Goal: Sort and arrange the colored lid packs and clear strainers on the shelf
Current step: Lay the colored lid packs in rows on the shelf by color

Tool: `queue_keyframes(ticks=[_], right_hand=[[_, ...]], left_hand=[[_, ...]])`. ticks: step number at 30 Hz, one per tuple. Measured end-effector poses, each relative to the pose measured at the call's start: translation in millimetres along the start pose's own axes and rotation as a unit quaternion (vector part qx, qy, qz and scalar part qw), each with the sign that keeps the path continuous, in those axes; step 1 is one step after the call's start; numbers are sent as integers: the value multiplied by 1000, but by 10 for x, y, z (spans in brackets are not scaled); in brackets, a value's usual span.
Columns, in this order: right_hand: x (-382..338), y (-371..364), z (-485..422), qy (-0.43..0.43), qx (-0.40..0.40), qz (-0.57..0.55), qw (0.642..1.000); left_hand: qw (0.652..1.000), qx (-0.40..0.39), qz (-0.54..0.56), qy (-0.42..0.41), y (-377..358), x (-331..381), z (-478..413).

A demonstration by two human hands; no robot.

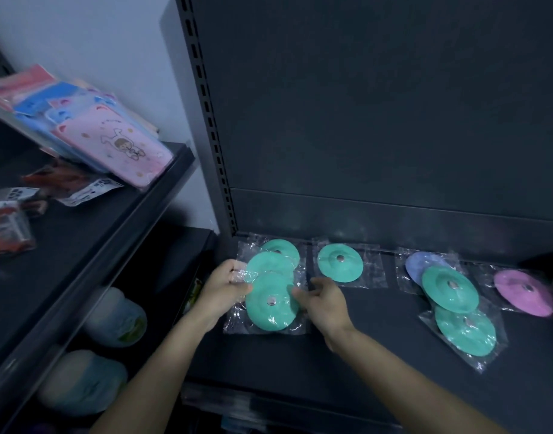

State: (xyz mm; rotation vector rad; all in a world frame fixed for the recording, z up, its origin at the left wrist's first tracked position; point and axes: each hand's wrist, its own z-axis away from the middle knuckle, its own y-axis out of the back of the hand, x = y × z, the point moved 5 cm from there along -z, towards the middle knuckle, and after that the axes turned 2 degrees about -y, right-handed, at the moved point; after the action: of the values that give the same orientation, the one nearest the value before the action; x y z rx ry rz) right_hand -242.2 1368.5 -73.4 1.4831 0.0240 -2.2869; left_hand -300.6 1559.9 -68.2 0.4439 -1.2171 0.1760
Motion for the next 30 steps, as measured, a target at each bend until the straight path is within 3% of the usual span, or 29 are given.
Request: queue_keyframes(ticks=[6, 10, 18, 26, 30], right_hand=[[-88, -104, -170, 34, 5, 117, 993], [-97, -173, -313, 91, 60, 203, 973], [-230, -316, -427, 93, 29, 177, 979], [-288, -310, -553, 120, 25, 219, 968], [-307, -261, -550, 122, 16, 274, 954]], left_hand=[[984, 32, -171, -50, 86, 24, -204], [978, 28, -195, -69, 56, 16, -275], [995, -18, -98, -11, -19, -20, -400], [995, -10, -88, -38, -82, -93, -481], [990, -1, -135, -48, -44, -89, -500]])
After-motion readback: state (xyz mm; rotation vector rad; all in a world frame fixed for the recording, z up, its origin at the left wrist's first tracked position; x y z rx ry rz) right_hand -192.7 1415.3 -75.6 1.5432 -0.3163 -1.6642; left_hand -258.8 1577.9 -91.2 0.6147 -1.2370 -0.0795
